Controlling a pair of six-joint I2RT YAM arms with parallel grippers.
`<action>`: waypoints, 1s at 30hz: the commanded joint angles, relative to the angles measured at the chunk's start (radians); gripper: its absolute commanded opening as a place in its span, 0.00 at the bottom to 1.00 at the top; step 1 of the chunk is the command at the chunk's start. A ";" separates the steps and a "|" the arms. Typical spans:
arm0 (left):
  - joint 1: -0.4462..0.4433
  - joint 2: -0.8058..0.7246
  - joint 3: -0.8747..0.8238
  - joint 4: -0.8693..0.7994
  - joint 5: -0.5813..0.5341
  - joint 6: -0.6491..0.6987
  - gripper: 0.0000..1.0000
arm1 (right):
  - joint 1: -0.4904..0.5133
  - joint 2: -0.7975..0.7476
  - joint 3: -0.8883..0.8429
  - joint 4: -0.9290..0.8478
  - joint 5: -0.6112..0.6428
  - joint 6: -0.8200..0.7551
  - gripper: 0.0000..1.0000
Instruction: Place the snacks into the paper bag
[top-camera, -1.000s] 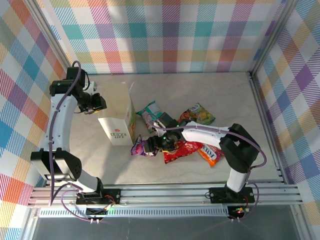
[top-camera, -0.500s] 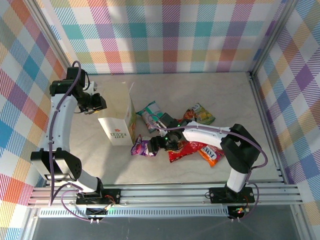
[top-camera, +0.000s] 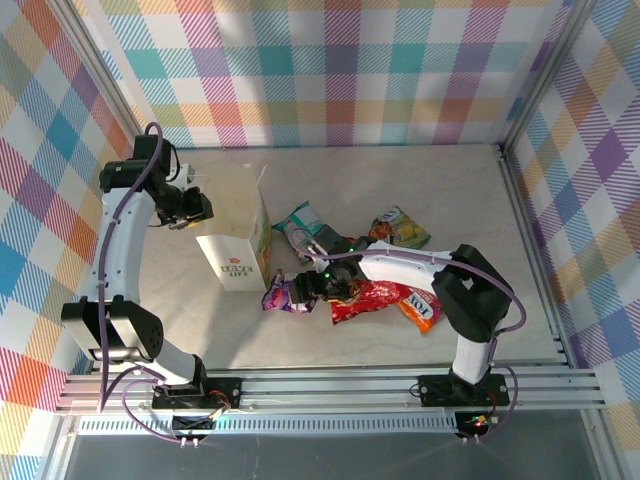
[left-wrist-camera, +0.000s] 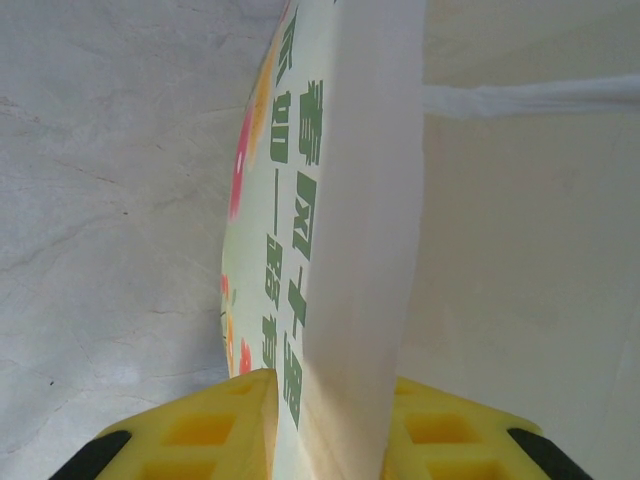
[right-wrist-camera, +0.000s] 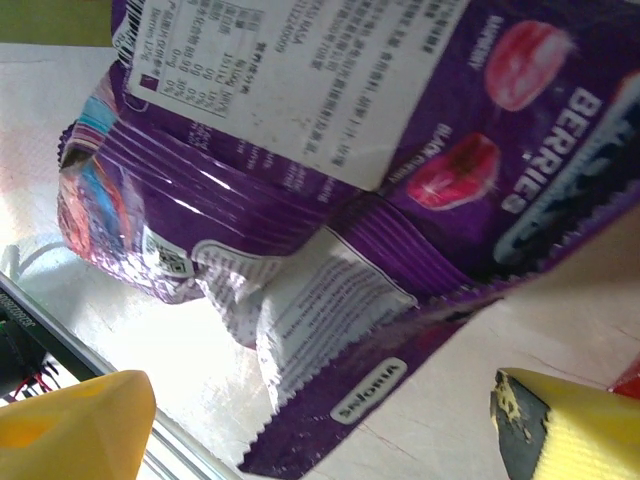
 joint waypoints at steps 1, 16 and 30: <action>-0.006 -0.020 -0.004 -0.023 -0.009 0.008 0.27 | 0.009 0.048 0.009 0.022 -0.023 0.017 0.86; -0.006 -0.026 0.008 -0.032 -0.009 0.007 0.27 | 0.018 0.100 0.015 -0.079 0.104 0.042 0.52; -0.006 -0.030 0.009 -0.034 -0.007 0.002 0.27 | 0.041 0.055 0.088 -0.238 0.256 -0.012 0.02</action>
